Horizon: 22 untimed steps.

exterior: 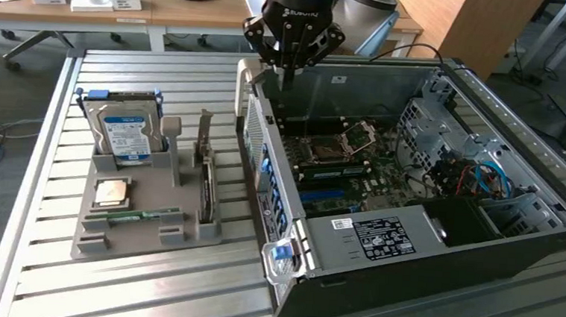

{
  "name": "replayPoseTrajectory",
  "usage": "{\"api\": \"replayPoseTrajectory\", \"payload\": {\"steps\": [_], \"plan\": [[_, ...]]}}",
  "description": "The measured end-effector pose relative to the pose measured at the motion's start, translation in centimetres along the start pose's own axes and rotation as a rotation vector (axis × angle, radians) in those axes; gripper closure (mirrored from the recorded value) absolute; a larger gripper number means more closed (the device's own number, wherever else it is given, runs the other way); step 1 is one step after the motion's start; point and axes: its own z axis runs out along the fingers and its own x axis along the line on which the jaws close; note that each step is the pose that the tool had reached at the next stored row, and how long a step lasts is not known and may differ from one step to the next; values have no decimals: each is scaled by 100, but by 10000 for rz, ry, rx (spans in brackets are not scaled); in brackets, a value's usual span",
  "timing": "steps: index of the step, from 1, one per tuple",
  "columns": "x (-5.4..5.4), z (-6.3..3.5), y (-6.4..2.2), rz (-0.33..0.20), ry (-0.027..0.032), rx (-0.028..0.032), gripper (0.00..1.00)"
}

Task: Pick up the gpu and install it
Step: 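Reach for the gpu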

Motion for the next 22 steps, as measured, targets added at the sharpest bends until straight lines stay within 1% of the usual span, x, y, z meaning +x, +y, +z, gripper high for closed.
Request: {"api": "replayPoseTrajectory", "payload": {"steps": [15, 22], "plan": [[155, -1, -12, 0, -1, 0, 89], [162, -1, -12, 0, 0, 0, 89]]}}
